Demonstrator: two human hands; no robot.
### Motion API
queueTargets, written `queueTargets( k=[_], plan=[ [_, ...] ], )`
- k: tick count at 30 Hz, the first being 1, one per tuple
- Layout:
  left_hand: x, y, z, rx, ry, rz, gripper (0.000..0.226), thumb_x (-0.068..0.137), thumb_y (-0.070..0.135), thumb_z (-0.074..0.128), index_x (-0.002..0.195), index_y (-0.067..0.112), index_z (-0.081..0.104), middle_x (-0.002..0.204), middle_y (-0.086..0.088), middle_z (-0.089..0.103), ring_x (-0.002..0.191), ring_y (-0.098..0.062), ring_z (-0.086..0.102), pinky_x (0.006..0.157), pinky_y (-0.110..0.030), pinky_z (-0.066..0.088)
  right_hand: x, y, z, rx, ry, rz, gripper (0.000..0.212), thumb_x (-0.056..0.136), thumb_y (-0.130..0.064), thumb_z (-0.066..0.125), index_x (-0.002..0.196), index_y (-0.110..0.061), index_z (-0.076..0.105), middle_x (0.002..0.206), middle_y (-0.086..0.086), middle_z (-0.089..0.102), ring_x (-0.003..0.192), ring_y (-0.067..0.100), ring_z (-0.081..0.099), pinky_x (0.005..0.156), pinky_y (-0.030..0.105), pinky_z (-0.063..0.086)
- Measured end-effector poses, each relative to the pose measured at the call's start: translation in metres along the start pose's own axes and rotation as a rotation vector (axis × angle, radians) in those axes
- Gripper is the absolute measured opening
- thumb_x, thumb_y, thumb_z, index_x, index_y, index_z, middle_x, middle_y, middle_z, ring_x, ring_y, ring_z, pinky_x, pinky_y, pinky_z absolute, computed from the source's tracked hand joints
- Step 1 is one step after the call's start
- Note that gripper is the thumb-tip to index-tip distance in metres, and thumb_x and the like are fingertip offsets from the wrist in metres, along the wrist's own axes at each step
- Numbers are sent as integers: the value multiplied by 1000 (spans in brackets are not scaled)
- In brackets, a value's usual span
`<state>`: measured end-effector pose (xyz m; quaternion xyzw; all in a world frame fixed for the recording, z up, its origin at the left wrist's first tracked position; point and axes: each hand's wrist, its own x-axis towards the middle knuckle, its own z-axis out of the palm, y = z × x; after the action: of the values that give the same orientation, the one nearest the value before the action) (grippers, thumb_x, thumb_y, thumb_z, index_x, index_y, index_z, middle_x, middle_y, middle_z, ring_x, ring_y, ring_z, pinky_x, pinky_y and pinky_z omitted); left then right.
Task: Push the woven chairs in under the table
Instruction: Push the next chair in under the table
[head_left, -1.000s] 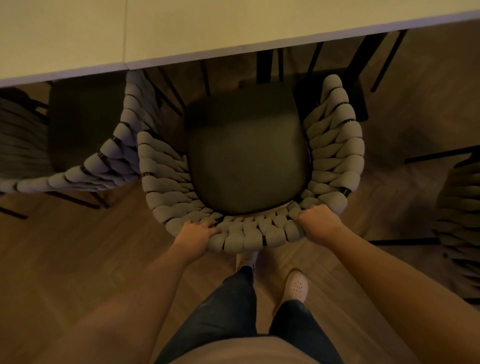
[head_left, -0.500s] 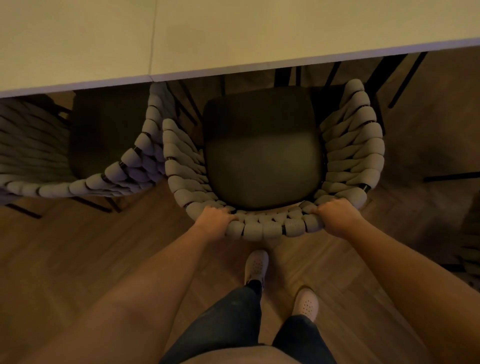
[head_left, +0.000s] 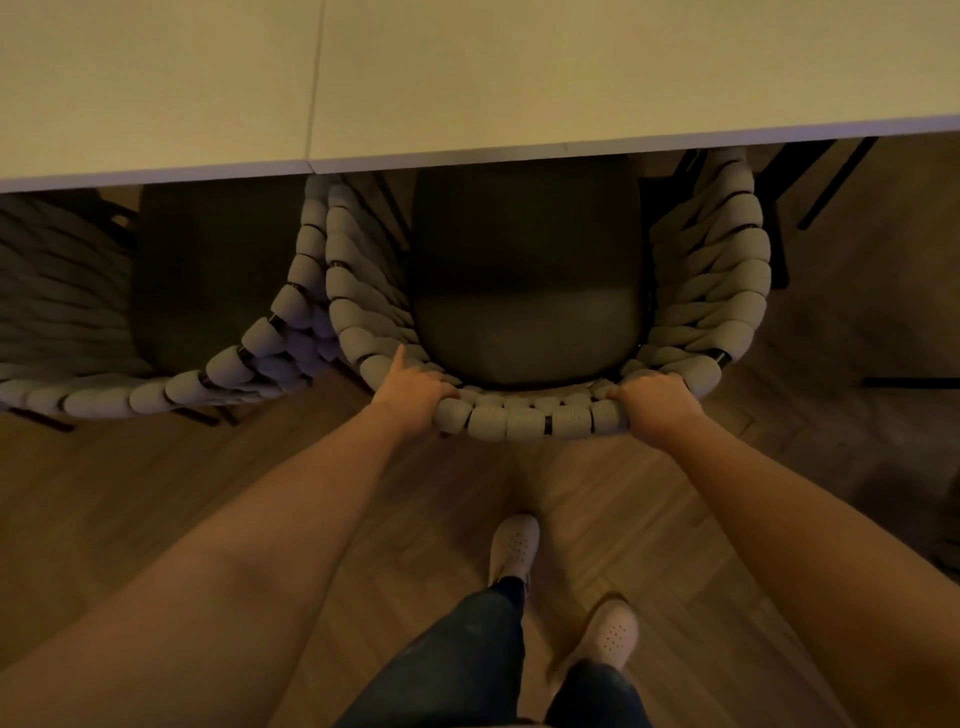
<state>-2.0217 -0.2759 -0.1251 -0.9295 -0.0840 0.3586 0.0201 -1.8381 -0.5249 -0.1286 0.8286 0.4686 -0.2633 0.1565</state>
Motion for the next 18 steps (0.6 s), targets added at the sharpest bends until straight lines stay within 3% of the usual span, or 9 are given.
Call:
queueTargets(
  k=[10,15,18],
  plan=[
    [25,-25,-17,63,-11,-57,51,95,29,56,143,38,41,150,8,39,133,-26,43,113,-68,3,30,-1,-17,19,0,16,26,93,-24,57,119,-28,59,109,1,62,102,21,58,85,37,45],
    [30,-29,-15,96,-11,-28,56,94,32,59,144,42,38,154,10,33,140,-25,35,111,-71,4,33,-3,-16,4,1,41,22,94,-22,55,114,-25,62,108,2,62,100,22,58,78,34,41],
    [28,-27,-15,119,8,-42,55,94,32,59,143,43,38,155,9,33,140,-24,34,111,-72,3,34,-2,-16,-6,-38,48,28,94,-23,55,121,-24,59,115,4,61,108,25,56,89,40,43]
  ],
)
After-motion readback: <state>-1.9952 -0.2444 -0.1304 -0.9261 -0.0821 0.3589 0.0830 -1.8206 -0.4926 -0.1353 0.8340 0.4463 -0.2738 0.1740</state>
